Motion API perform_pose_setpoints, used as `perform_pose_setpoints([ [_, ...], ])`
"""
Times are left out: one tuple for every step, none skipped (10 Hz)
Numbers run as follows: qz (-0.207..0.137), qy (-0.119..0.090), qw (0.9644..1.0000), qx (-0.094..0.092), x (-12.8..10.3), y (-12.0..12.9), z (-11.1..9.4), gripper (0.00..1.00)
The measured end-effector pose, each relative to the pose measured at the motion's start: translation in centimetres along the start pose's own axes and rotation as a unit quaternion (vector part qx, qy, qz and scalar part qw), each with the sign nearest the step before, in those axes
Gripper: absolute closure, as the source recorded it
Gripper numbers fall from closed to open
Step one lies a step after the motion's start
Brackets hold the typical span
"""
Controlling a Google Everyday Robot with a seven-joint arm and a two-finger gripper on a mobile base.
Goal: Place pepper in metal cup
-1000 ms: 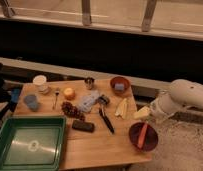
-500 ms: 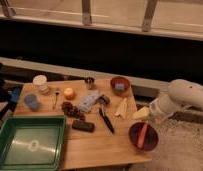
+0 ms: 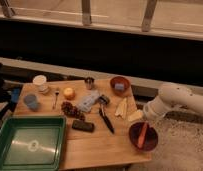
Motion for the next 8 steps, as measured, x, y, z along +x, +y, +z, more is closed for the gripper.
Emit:
perform_pose_setpoints([
  [0.008,0.011,0.9999,-0.002,-0.2,-0.4,0.9,0.20],
  [0.012,0.016,0.9998,-0.002,-0.2,-0.6,1.3,0.20],
  [0.015,0.019,0.9997,-0.002,-0.2,-0.8,1.5,0.20],
  [0.022,0.022,0.9995,-0.001,-0.1,-1.1,1.6,0.20],
  [0.025,0.022,0.9995,0.002,-0.1,-1.3,1.7,0.22],
  [0.029,0.022,0.9993,0.010,0.0,-1.5,1.9,0.27],
  [0.029,0.021,0.9993,0.015,0.0,-1.5,2.0,0.37],
  [0.027,0.018,0.9993,0.016,0.0,-1.5,2.0,0.49],
])
